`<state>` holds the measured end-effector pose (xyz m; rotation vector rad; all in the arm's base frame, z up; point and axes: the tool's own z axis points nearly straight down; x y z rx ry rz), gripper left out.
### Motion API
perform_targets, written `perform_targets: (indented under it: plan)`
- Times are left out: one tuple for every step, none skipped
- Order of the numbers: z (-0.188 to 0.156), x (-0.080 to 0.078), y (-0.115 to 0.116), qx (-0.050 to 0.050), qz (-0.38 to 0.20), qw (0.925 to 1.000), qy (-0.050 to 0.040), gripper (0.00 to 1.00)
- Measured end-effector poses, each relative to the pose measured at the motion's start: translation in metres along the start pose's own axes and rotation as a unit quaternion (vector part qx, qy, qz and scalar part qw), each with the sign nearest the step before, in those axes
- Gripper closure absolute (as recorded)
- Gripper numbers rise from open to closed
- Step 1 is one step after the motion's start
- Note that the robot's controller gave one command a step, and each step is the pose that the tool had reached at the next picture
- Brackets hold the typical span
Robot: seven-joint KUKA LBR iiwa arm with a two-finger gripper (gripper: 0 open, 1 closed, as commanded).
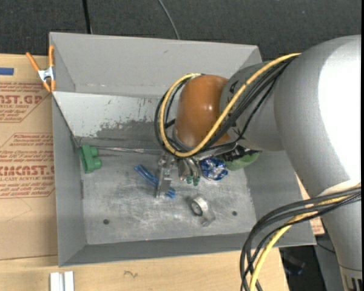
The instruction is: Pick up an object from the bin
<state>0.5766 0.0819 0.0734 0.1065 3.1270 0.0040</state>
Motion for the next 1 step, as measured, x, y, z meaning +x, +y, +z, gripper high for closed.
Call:
perform_targets:
  plan:
    - [-0.1713,0.0334,-0.0129,0.0,-0.096,0.9954,0.0017,1.0]
